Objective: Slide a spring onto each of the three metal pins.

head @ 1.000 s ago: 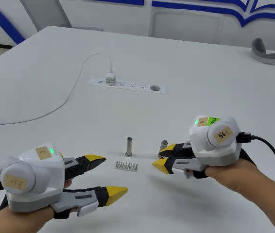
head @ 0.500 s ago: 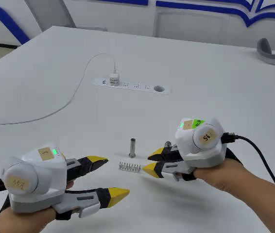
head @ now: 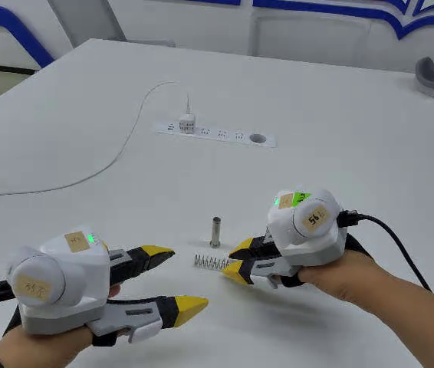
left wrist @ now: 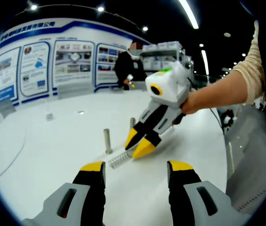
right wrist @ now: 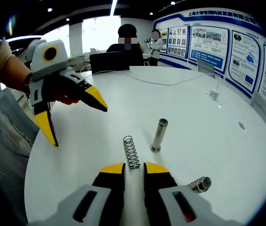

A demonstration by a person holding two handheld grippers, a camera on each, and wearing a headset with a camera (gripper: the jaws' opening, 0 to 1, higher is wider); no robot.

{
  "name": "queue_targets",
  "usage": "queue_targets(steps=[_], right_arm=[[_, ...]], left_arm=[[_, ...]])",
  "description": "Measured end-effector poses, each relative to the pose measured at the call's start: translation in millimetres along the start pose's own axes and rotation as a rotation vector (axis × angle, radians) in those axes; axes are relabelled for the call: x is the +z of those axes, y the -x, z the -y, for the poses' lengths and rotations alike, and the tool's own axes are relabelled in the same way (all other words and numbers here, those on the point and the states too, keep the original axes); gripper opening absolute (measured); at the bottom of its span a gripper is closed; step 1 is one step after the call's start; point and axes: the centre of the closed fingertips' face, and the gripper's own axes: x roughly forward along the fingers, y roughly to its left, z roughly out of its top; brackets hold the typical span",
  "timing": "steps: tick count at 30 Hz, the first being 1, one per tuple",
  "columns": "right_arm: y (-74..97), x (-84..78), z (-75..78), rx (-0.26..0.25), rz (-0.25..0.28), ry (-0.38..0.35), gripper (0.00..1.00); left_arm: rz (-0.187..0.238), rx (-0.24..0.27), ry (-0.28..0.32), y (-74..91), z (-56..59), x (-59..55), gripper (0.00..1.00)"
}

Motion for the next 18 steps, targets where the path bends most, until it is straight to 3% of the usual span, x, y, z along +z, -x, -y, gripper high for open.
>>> queue_targets(steps=[18], right_arm=[[-7.3,0.7,-2.3,0.021,0.002,-0.01,0.13]], left_arm=[[-0.005,0.009,0.007,1.4,-1.9,-2.1,0.53]])
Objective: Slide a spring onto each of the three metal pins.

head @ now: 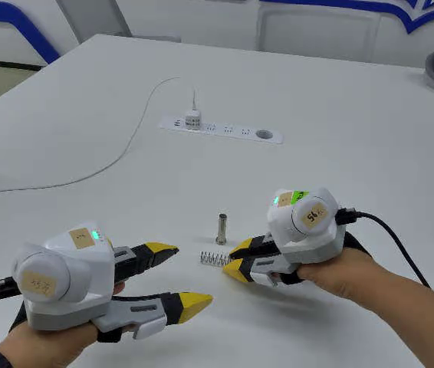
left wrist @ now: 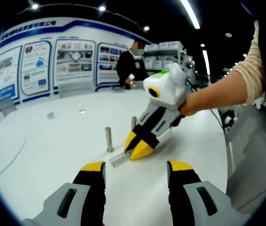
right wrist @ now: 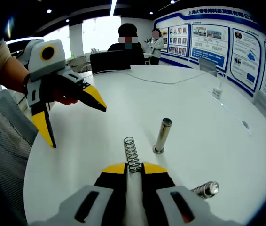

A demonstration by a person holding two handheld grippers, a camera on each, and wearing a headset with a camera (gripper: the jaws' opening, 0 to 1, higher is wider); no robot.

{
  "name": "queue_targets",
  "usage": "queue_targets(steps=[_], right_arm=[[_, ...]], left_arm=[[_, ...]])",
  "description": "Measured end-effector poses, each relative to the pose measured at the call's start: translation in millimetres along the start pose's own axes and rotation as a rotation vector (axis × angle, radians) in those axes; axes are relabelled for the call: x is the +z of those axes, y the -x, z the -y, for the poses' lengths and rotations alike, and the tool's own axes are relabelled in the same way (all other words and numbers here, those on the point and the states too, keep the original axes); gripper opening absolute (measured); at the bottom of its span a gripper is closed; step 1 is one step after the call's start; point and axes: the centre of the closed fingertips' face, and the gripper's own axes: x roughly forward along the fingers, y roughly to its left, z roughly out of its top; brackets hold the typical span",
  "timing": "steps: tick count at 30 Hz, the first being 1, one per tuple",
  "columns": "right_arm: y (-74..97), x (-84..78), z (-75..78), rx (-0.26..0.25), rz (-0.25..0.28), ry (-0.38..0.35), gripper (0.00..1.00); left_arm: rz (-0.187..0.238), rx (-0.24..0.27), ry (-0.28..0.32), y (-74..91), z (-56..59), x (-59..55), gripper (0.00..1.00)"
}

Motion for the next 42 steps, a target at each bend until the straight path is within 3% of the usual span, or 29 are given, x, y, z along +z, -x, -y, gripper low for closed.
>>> queue_targets(steps=[8,18,31,42], right_arm=[[2.7,1.0,-4.9,0.008,-0.002,0.001,0.11],[18.1,6.2,-13.6,0.021,-0.003,0.02,0.11],[49.0,11.9,-28.6,0.042,-0.013,0.087,0.11],[64.7,13.1,-44.6,0.087,-0.04,0.137,0.11]], left_arm=[[-0.002,-0.001,-0.002,0.6,0.7,0.1,0.53],[-0.012,-0.007,-0.02,-2.0,2.0,-0.9,0.52],[-0.01,-0.04,-0.063,-10.1,12.8,5.8,0.5],[-0.012,-0.079,-0.102,-14.7,24.8,9.3,0.45]])
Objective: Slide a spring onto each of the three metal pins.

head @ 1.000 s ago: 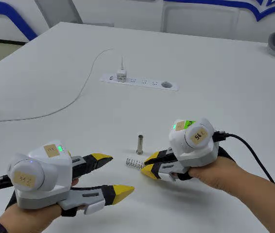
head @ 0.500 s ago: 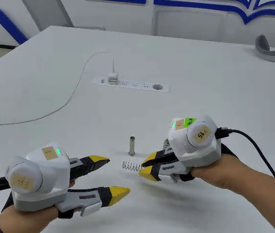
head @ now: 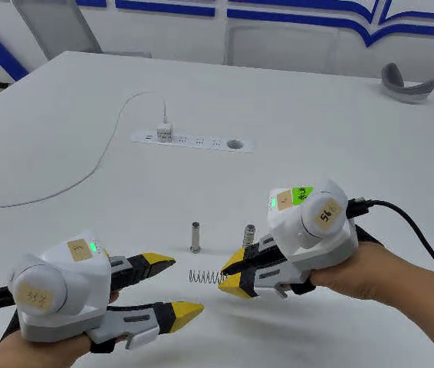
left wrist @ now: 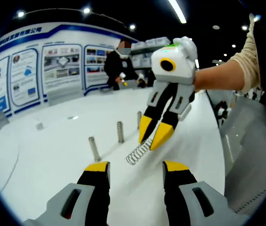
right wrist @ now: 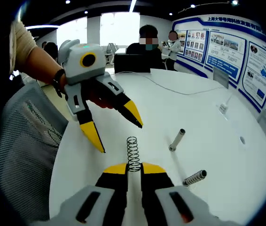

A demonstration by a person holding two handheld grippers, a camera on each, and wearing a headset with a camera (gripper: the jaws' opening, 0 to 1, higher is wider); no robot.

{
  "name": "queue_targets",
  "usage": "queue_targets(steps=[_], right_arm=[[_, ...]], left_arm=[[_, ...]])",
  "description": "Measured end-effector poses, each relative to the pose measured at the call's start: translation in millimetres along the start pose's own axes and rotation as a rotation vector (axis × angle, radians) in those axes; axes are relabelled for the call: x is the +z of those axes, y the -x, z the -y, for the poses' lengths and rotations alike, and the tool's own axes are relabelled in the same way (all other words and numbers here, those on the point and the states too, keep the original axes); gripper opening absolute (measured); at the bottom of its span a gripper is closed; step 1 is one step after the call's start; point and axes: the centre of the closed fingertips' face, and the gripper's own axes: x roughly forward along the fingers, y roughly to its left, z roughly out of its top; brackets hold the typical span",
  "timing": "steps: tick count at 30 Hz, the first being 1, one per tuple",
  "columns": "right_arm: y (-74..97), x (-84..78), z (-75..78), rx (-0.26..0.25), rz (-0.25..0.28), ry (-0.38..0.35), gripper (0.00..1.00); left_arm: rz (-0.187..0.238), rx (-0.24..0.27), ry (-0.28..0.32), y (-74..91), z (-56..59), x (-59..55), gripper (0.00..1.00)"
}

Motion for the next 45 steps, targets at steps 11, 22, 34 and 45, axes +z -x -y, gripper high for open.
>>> queue_targets(steps=[11,22,34,45], right_arm=[[5.3,4.2,-12.5,0.047,-0.023,0.042,0.11],[6.8,6.2,-20.4,0.075,-0.046,0.074,0.11],[13.5,21.0,-23.1,0.079,-0.034,0.095,0.11],[15.8,43.5,-25.8,0.076,0.007,0.121,0.11]], left_arm=[[0.006,-0.04,-0.044,-1.7,11.6,3.9,0.33],[0.012,-0.063,-0.092,-3.0,18.0,5.9,0.18],[0.004,-0.064,-0.112,-2.9,17.2,4.5,0.12],[0.007,-0.066,-0.104,-2.6,18.1,5.2,0.12]])
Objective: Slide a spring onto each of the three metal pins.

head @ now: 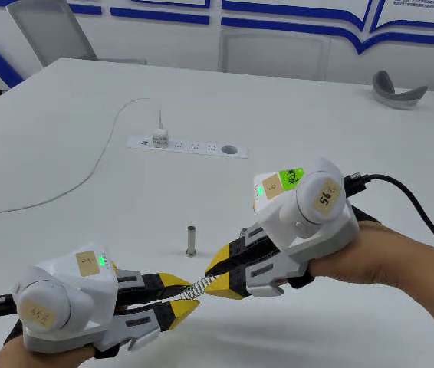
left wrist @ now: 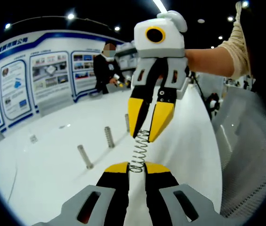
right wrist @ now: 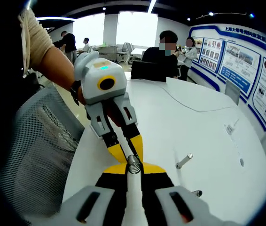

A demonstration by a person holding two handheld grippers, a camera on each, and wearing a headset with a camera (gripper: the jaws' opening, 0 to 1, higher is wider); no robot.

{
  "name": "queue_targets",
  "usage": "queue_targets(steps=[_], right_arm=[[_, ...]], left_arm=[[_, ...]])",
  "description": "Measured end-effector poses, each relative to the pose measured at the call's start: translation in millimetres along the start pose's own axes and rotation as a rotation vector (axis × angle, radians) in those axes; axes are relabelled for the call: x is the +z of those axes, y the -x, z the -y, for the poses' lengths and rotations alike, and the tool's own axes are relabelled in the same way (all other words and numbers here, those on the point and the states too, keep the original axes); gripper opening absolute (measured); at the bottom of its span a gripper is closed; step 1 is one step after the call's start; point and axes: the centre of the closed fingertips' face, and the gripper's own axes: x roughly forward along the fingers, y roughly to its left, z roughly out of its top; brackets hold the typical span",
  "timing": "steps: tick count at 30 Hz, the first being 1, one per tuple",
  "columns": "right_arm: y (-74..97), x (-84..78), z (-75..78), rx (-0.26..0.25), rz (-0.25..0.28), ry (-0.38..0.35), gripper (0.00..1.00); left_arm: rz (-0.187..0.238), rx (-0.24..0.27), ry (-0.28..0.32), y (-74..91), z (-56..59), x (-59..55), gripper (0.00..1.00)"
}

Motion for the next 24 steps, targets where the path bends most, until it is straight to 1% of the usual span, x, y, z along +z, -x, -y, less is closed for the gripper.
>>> queue_targets(steps=[4,10,17,24], right_arm=[[-0.9,7.2,-0.2,0.0,0.022,0.001,0.11],[-3.8,14.6,-1.3,-0.002,0.041,0.008,0.11],[-6.7,20.3,-1.7,-0.006,0.058,0.006,0.11],[-8.5,21.6,-1.5,-0.008,0.062,0.005,0.11]], left_arm=[[0.002,0.001,0.001,-0.4,0.0,0.7,0.12],[0.004,-0.003,0.0,-1.5,1.9,1.9,0.11],[0.01,-0.007,0.004,-3.5,3.5,3.6,0.11],[0.013,-0.01,0.01,-5.2,4.2,4.1,0.12]])
